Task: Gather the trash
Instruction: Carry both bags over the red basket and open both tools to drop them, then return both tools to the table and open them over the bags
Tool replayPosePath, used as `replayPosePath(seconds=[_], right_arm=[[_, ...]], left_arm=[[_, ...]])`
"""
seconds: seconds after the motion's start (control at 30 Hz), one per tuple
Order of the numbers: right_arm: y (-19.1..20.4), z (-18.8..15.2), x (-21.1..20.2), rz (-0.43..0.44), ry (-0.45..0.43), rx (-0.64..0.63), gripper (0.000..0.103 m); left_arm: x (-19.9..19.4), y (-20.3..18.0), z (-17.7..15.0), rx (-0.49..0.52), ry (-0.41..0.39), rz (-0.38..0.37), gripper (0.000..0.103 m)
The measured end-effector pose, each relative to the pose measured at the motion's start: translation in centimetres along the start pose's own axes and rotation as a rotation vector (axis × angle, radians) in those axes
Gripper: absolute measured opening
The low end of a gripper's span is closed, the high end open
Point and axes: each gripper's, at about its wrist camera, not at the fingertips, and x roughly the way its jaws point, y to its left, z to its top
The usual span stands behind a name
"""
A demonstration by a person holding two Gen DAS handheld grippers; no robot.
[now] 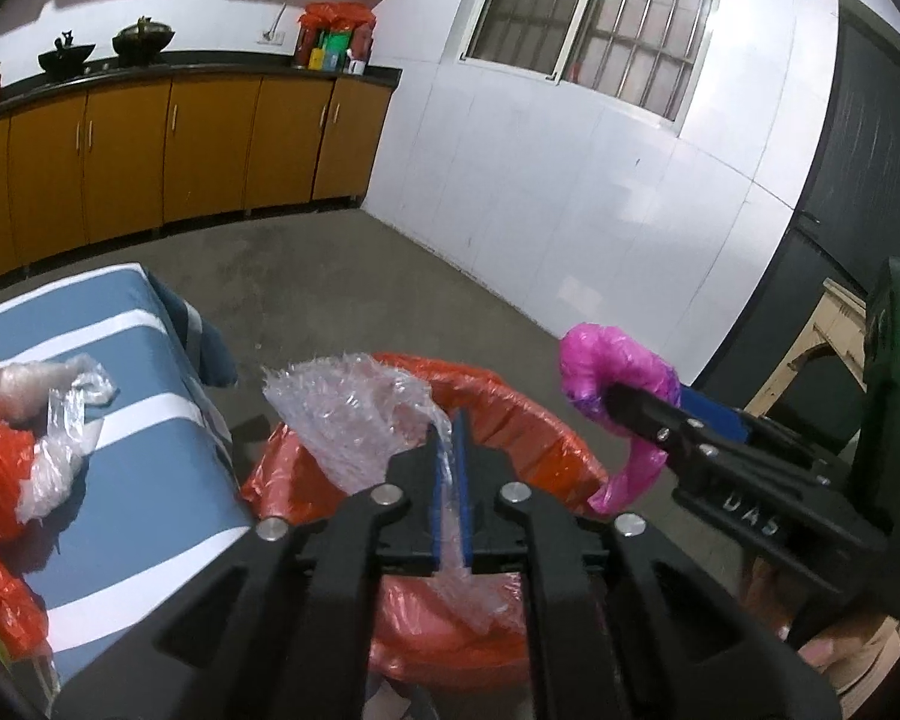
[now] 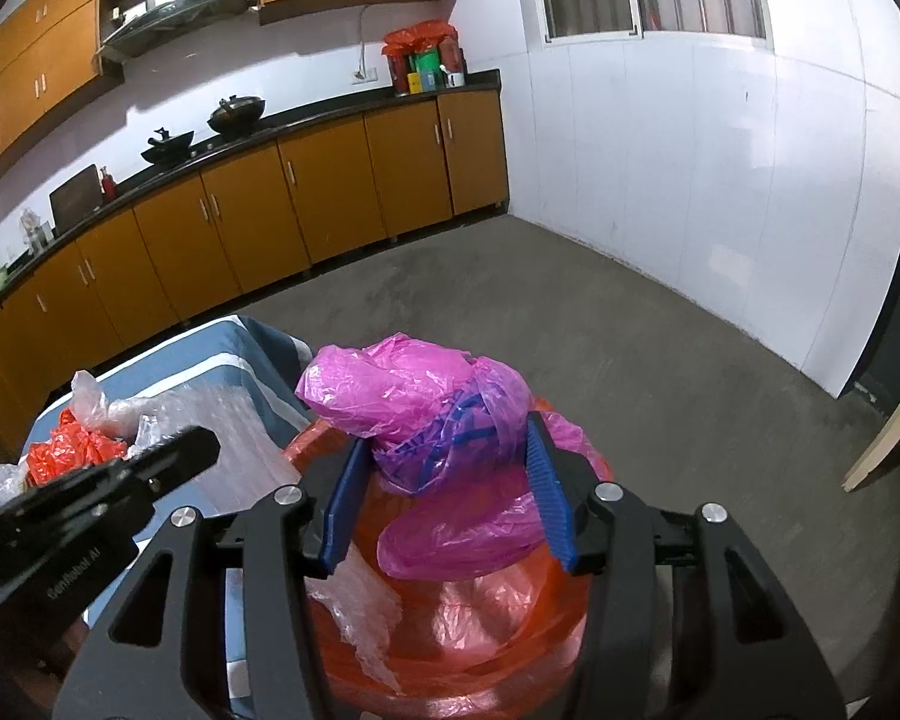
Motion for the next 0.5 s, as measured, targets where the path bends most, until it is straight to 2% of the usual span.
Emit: replayPosePath(seconds=[0.1,0.5], right_arm=[[-0.4,0.3,0.2,0.014,0.009,0.011,0.057],[0.4,0.0,-0.4,-0.017,-0.001,-0.027,0.061]], left_arm=[[0.1,0.6,-0.2,-0.009,0.007,0.013,0.024],[-1.9,3.4,-0.9,-0.062,-0.009,0.092,0.039]])
